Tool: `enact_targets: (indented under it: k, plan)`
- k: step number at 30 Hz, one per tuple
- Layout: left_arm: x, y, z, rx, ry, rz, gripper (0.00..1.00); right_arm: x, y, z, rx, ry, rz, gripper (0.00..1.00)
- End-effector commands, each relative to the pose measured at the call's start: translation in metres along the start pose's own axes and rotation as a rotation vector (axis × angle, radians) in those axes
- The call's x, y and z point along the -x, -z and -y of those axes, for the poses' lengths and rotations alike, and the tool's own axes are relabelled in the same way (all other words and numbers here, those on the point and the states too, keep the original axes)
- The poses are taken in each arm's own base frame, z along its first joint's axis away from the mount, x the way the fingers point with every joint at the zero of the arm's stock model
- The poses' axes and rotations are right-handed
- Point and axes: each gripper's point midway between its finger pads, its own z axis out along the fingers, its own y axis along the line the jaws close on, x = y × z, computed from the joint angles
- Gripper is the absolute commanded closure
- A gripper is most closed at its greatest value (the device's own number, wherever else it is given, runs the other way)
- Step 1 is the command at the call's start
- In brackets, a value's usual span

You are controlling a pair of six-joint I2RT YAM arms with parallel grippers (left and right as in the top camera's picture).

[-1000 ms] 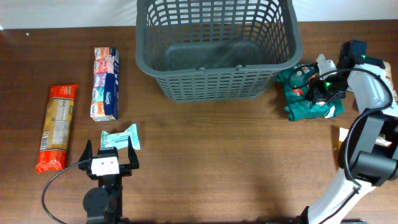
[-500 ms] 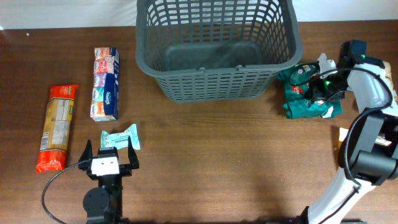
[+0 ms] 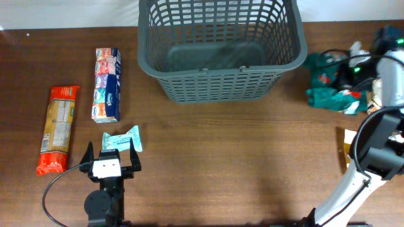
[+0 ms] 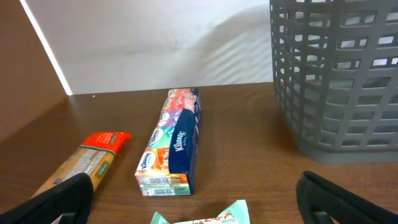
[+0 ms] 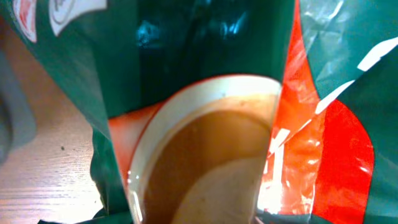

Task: Pack container
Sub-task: 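Lift the Nescafé bag and carry it over the grey basket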

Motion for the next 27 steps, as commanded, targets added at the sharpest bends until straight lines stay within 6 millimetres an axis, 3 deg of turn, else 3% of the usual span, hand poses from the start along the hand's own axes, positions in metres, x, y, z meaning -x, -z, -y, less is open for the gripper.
enact_targets:
  k: [1, 8, 15, 21, 27]
  plan:
    - [-0.001, 0.0, 0.001, -0.005, 0.009, 0.001, 0.01, 0.036, 0.06, -0.01, -0.004, 0.024, 0.171, 0.97]
    - [-0.001, 0.0, 0.001, -0.005, 0.009, 0.001, 0.01, 0.06, 0.136, -0.04, 0.069, 0.078, 0.339, 0.96]
    - [-0.001, 0.0, 0.001, -0.005, 0.009, 0.001, 0.01, 0.065, 0.214, -0.088, 0.114, 0.182, 0.515, 0.96]
    - [-0.001, 0.0, 0.001, -0.005, 0.009, 0.001, 0.01, 0.059, 0.28, -0.123, 0.131, 0.25, 0.696, 0.96]
    - [-0.001, 0.0, 0.001, -0.005, 0.009, 0.001, 0.01, 0.041, 0.317, -0.174, 0.186, 0.351, 0.79, 0.96]
